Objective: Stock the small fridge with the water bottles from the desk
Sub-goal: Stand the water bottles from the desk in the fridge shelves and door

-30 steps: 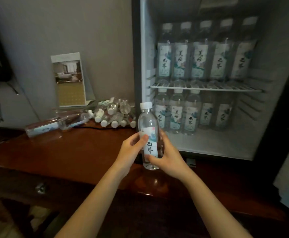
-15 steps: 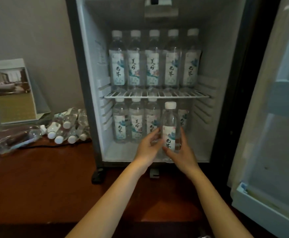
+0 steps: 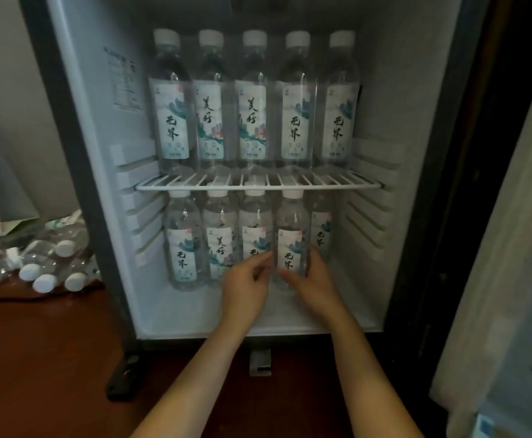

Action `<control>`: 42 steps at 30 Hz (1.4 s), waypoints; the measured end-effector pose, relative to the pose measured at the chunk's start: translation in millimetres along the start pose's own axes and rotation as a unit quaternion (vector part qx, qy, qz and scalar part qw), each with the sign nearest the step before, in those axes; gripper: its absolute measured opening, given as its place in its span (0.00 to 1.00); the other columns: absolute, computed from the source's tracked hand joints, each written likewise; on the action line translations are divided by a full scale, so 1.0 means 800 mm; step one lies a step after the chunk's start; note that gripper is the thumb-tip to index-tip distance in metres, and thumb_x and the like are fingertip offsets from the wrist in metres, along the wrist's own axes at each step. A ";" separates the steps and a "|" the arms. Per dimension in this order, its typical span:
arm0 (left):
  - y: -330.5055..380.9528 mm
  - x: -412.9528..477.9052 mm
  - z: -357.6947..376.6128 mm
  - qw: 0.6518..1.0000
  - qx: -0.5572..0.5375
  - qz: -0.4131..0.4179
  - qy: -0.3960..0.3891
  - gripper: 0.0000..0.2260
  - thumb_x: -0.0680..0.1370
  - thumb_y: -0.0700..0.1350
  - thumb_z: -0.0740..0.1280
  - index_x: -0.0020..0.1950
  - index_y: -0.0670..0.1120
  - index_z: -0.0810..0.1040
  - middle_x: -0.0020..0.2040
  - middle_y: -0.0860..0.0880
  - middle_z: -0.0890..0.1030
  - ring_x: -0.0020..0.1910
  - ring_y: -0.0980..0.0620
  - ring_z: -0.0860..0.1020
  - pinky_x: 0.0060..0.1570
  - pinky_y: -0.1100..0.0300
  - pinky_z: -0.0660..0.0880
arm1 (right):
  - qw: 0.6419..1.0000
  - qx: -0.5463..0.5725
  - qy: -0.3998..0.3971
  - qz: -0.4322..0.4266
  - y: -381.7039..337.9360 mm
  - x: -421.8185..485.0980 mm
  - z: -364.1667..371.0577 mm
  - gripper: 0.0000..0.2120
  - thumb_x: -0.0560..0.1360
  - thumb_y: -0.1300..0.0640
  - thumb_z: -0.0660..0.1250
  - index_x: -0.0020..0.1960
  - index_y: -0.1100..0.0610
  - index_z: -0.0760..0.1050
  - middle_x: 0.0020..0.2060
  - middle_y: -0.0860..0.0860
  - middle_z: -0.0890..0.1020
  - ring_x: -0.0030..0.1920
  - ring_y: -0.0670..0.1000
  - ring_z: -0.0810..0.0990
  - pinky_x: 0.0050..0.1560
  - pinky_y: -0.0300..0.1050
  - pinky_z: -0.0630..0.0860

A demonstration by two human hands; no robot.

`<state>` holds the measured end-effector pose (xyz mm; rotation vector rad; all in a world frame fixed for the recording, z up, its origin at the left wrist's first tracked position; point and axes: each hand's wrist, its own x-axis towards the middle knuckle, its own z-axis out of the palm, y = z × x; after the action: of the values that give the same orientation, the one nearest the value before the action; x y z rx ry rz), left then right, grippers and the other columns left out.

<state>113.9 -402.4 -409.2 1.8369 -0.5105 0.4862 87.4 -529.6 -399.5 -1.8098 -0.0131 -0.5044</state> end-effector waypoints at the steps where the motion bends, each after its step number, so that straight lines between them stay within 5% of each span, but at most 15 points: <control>1: -0.003 0.003 -0.001 1.000 0.016 0.017 -0.007 0.16 0.75 0.34 0.66 0.62 0.44 0.77 0.55 0.47 0.82 0.52 0.56 0.79 0.50 0.78 0.70 | 1.000 0.001 0.010 0.002 0.003 0.003 0.002 0.30 0.71 0.61 0.72 0.70 0.56 0.64 0.63 0.53 0.76 0.62 0.50 0.75 0.64 0.50 0.72; 6: -0.005 0.005 -0.016 0.993 0.029 0.089 -0.066 0.22 0.76 0.35 0.66 0.66 0.53 0.70 0.58 0.56 0.77 0.54 0.61 0.76 0.53 0.77 0.69 | 0.996 -0.056 0.050 -0.037 0.006 0.011 0.005 0.26 0.70 0.61 0.73 0.65 0.54 0.70 0.60 0.51 0.78 0.60 0.50 0.76 0.60 0.47 0.74; 10: -0.007 0.000 -0.020 0.991 0.017 0.083 -0.104 0.26 0.77 0.32 0.62 0.67 0.57 0.64 0.63 0.55 0.73 0.60 0.60 0.73 0.58 0.76 0.67 | 0.989 -0.115 0.080 -0.043 0.004 0.003 0.007 0.33 0.70 0.56 0.73 0.70 0.54 0.61 0.63 0.52 0.76 0.60 0.52 0.76 0.55 0.43 0.74; 14: -0.016 -0.003 -0.019 0.986 0.022 0.067 -0.152 0.31 0.75 0.26 0.57 0.69 0.56 0.65 0.68 0.50 0.71 0.65 0.57 0.71 0.63 0.69 0.67 | 0.986 -0.135 0.083 -0.056 0.002 -0.004 0.008 0.36 0.72 0.53 0.71 0.73 0.54 0.54 0.63 0.54 0.76 0.58 0.53 0.78 0.52 0.45 0.75; 16: -0.021 -0.003 -0.017 0.984 0.015 0.057 -0.167 0.32 0.74 0.24 0.55 0.69 0.54 0.66 0.69 0.48 0.71 0.64 0.57 0.71 0.60 0.74 0.67 | 0.986 -0.135 0.076 -0.058 -0.001 -0.003 0.007 0.36 0.73 0.53 0.70 0.73 0.53 0.54 0.62 0.54 0.77 0.58 0.54 0.78 0.54 0.49 0.76; 21: -0.028 -0.002 -0.014 0.981 -0.002 0.040 -0.188 0.33 0.73 0.23 0.54 0.69 0.55 0.65 0.67 0.56 0.68 0.62 0.59 0.70 0.59 0.75 0.66 | 0.985 -0.145 0.070 -0.060 -0.003 -0.002 0.008 0.35 0.74 0.53 0.69 0.73 0.53 0.53 0.61 0.55 0.78 0.57 0.55 0.78 0.54 0.55 0.76; 26: -0.030 -0.002 -0.013 0.982 -0.013 0.032 -0.184 0.33 0.73 0.23 0.54 0.67 0.55 0.67 0.66 0.56 0.69 0.61 0.58 0.73 0.60 0.70 0.68 | 0.983 -0.163 0.074 -0.045 0.002 -0.001 0.007 0.35 0.73 0.50 0.69 0.73 0.53 0.55 0.62 0.54 0.76 0.59 0.55 0.77 0.55 0.50 0.76; 35: -0.027 -0.004 -0.014 0.993 -0.003 0.036 -0.111 0.24 0.72 0.24 0.57 0.56 0.47 0.79 0.45 0.60 0.78 0.43 0.69 0.77 0.47 0.76 0.71 | 0.964 -0.225 0.144 0.008 0.006 -0.004 0.007 0.22 0.73 0.55 0.68 0.66 0.54 0.68 0.57 0.55 0.79 0.57 0.56 0.77 0.48 0.40 0.68; 42: -0.018 -0.008 -0.017 0.996 0.000 0.044 -0.079 0.20 0.71 0.25 0.59 0.48 0.46 0.82 0.35 0.62 0.78 0.38 0.69 0.77 0.40 0.78 0.70 | 0.958 -0.197 0.209 -0.008 -0.002 -0.011 0.007 0.03 0.73 0.62 0.64 0.44 0.57 0.76 0.38 0.52 0.79 0.39 0.51 0.75 0.37 0.40 0.64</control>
<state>115.6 -384.7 -419.9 1.8674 -0.7018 0.4005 80.6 -521.3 -402.0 -2.0520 0.3880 -0.9450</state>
